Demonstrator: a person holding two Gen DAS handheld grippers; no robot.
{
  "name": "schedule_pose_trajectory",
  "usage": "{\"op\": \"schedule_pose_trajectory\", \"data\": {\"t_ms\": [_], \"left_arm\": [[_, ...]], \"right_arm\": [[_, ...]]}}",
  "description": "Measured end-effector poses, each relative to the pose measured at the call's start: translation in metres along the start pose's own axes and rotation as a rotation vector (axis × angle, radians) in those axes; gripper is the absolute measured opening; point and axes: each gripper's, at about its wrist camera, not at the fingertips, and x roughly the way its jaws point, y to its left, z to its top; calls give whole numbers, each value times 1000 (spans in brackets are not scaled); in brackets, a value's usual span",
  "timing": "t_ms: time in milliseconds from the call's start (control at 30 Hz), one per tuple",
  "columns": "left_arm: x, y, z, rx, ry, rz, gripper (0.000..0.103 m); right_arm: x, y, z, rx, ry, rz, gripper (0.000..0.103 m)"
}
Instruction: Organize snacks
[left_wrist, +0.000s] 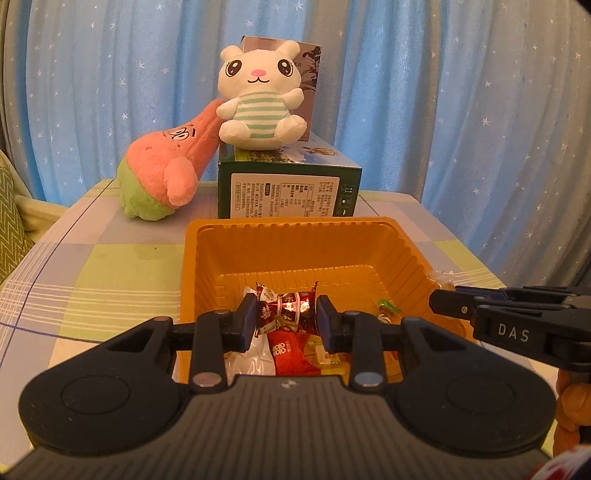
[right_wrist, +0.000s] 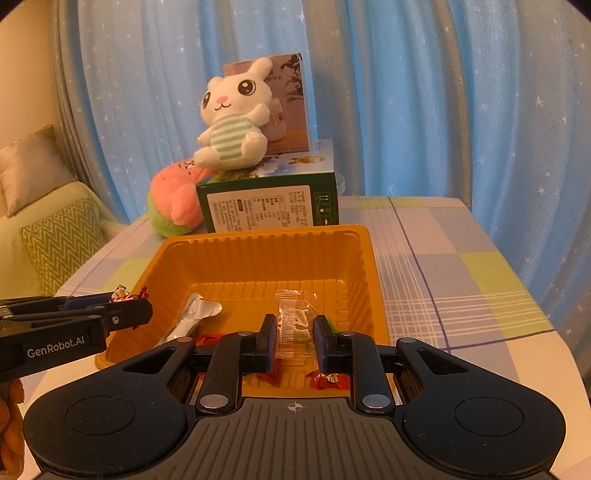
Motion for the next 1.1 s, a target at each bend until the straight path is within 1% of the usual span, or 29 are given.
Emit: {"op": "schedule_pose_trajectory", "data": {"t_ms": [167,333,433,733,800,833,867,1000,1100], "left_arm": [[11,10,7,-15,0,16,31],[22,25,15,-69,4,23,31],[27,29,15,-71,12,34,31],[37,25,12,-47,34,22,32],[41,26,12,-59,53,8,36],[42,28,12,-68,58,3,49],[41,29,11,-76,53,8,60],[39,32,11,-79,42,28,60],[39,32,11,-80,43,29,61]], "right_arm": [[10,-3,3,18,-2,-7,21],[18,-5,7,33,-6,-6,21],[24,-6,8,36,-1,-3,21],[33,-3,8,35,12,3,21],[34,-4,8,36,14,2,21],[34,-4,8,39,15,2,21],[34,-5,8,40,15,1,21],[34,-5,8,44,15,2,21],[34,-5,8,45,15,3,21]]}}
